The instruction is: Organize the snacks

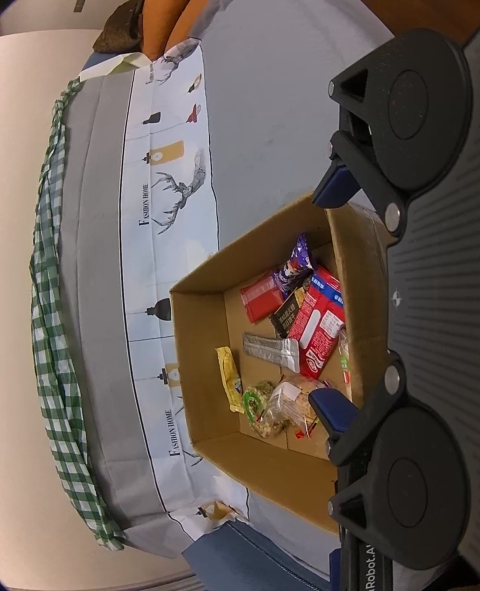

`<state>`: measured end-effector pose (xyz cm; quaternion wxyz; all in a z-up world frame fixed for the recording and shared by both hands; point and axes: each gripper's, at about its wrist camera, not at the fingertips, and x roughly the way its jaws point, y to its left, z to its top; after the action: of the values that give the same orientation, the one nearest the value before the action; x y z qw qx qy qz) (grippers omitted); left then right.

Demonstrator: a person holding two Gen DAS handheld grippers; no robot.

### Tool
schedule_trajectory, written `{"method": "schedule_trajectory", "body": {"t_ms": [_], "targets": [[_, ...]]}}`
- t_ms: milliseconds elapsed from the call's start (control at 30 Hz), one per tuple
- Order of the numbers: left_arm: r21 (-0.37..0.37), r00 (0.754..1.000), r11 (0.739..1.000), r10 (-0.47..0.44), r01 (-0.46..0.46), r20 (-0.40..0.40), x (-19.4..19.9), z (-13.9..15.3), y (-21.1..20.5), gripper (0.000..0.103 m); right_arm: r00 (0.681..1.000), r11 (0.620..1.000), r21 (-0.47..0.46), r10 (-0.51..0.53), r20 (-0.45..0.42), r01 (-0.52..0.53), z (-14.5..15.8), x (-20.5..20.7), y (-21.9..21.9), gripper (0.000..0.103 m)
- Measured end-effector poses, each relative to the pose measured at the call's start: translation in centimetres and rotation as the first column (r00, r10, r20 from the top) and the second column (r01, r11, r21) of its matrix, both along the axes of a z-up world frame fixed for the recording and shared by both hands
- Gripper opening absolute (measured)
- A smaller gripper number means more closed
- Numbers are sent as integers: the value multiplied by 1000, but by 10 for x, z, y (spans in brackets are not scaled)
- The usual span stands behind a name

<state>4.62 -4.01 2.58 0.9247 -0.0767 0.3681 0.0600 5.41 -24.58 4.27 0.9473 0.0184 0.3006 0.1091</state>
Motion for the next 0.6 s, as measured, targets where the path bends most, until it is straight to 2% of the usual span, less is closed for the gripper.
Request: {"method": "schedule_trajectory", "body": {"t_ms": [600], "targets": [[3,1000,1000,-4,4,7,-1,0,2,103,1000,1000,-19,7,6,-7,0,-1,4,102]]}}
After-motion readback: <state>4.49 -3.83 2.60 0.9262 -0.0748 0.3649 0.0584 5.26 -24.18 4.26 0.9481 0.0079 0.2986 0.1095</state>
